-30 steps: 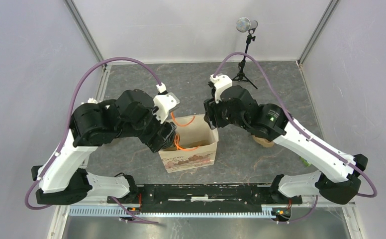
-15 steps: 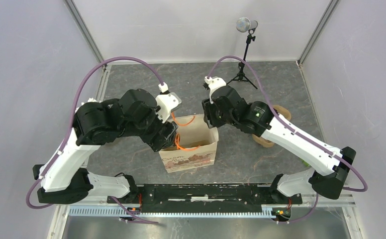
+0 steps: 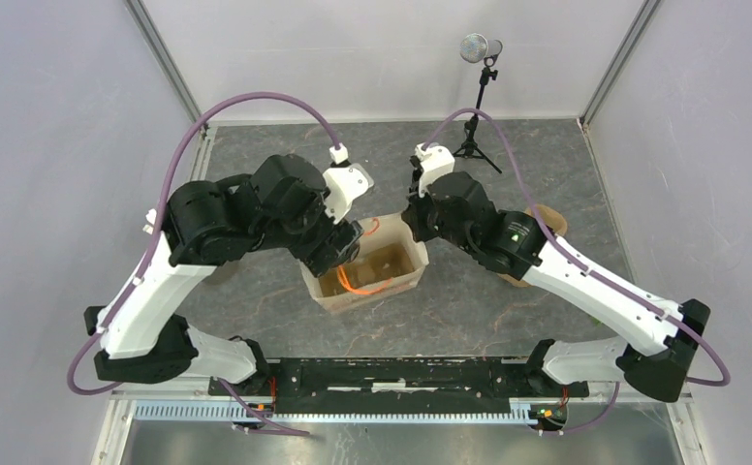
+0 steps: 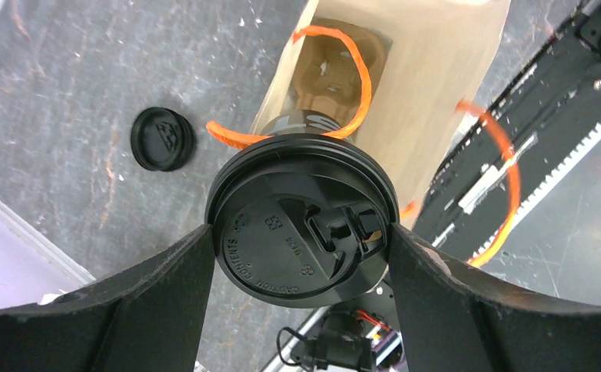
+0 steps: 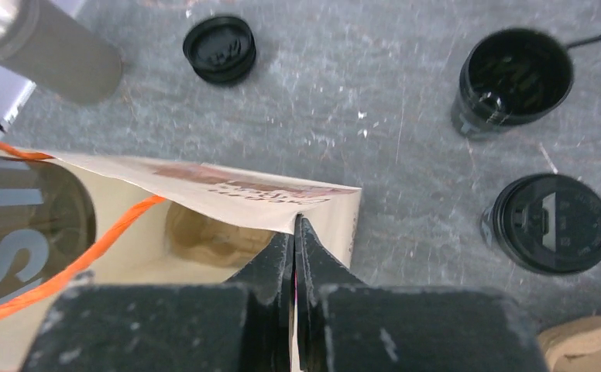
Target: Pack the takeout coffee
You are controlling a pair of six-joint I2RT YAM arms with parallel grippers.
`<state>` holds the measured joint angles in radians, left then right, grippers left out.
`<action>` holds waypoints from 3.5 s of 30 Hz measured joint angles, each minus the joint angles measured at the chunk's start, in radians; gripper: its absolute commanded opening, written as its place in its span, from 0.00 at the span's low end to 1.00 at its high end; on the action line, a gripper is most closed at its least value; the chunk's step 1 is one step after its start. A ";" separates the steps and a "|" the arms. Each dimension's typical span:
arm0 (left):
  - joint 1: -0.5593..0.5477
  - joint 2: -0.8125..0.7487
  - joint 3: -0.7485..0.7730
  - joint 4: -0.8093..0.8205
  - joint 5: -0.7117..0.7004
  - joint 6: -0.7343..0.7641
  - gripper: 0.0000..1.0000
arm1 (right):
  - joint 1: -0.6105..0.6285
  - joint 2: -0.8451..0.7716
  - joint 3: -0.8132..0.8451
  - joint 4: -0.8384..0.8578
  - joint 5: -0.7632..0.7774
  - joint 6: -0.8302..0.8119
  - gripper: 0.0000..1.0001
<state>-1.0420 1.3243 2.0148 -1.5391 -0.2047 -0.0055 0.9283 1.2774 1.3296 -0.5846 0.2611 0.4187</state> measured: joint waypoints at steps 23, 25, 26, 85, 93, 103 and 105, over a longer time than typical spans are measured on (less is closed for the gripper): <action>-0.059 0.001 -0.086 0.068 0.035 0.010 0.57 | -0.003 -0.269 -0.393 0.388 0.084 -0.015 0.00; -0.092 0.018 -0.086 0.068 0.006 0.010 0.57 | -0.003 -0.278 -0.398 0.387 0.084 -0.014 0.00; -0.105 0.026 -0.086 0.068 -0.006 0.011 0.57 | -0.003 -0.281 -0.398 0.386 0.084 -0.014 0.00; -0.335 0.140 -0.214 0.078 -0.190 0.008 0.56 | -0.001 -0.413 -0.509 0.232 -0.103 0.022 0.00; -0.335 0.183 -0.214 0.068 -0.248 0.009 0.56 | -0.001 -0.413 -0.510 0.233 -0.103 0.022 0.00; -0.340 0.230 -0.214 0.035 -0.262 0.013 0.56 | -0.001 -0.413 -0.520 0.252 -0.103 0.022 0.00; -0.348 0.233 -0.216 0.027 -0.263 0.013 0.56 | -0.001 -0.413 -0.520 0.252 -0.103 0.022 0.00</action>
<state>-1.3895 1.5570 1.7985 -1.5124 -0.4675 0.0074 0.9272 0.8642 0.8093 -0.3328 0.1585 0.4408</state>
